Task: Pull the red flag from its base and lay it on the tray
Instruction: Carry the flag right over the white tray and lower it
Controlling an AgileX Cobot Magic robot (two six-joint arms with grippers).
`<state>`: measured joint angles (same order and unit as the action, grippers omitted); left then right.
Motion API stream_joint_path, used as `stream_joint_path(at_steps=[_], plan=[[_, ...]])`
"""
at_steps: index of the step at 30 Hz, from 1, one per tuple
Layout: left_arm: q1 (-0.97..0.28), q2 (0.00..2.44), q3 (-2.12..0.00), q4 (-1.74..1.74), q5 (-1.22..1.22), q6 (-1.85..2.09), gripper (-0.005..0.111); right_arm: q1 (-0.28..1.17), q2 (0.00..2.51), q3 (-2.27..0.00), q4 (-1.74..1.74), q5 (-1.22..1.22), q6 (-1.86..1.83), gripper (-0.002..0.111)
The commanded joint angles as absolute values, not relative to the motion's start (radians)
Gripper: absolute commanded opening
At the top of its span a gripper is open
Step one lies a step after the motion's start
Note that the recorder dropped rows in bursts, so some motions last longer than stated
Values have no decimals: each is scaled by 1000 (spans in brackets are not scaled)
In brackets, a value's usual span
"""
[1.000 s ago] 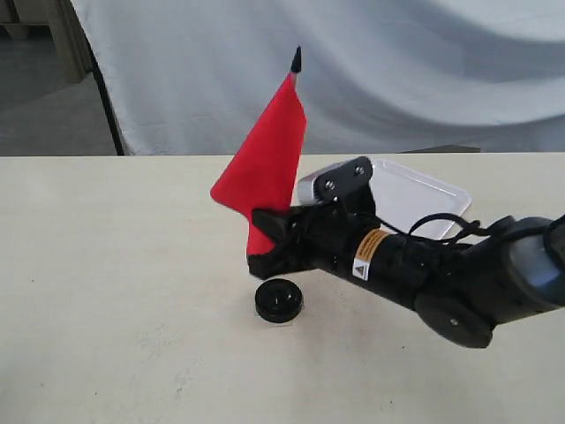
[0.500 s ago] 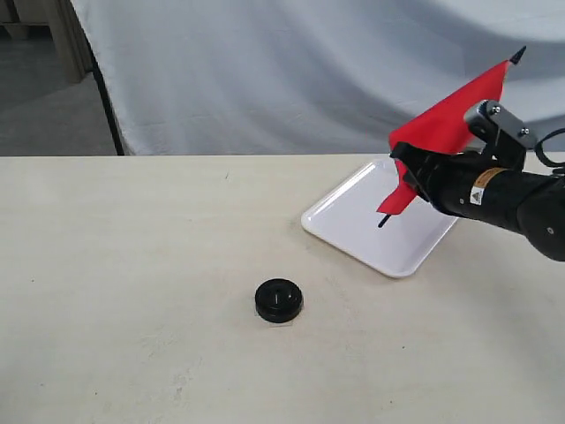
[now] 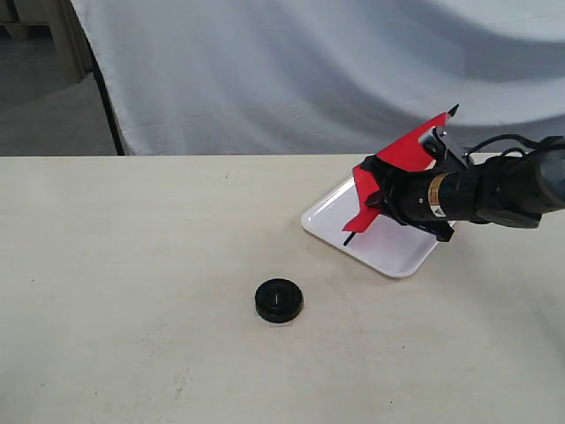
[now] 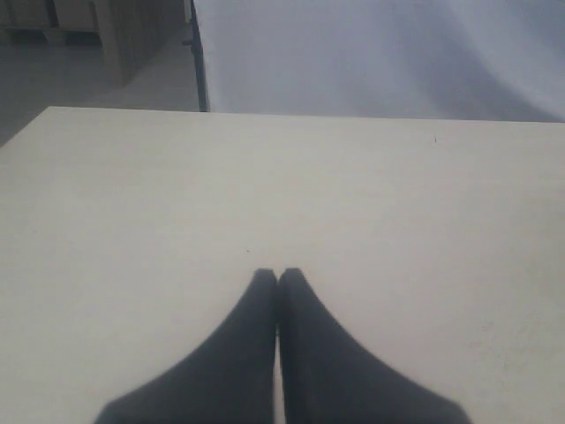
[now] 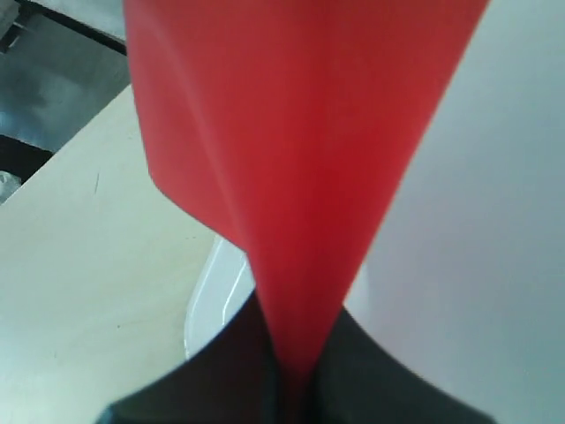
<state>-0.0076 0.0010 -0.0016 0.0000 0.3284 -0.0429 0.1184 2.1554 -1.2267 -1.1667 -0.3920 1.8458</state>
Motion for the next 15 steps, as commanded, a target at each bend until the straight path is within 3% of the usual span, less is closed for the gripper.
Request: stream_joint_path(at_steps=[1, 11, 13, 15], plan=[[-17, 0, 0, 0, 326, -42, 0, 86, 2193, -1255, -1201, -414, 1891, -1], [-17, 0, 0, 0, 326, -42, 0, 69, 2203, -1255, -1205, -411, 1891, 0], [-17, 0, 0, 0, 326, -42, 0, 69, 2203, -1255, -1205, -416, 1892, 5], [-17, 0, 0, 0, 326, -42, 0, 69, 2203, -1255, -1205, -413, 1893, 18]])
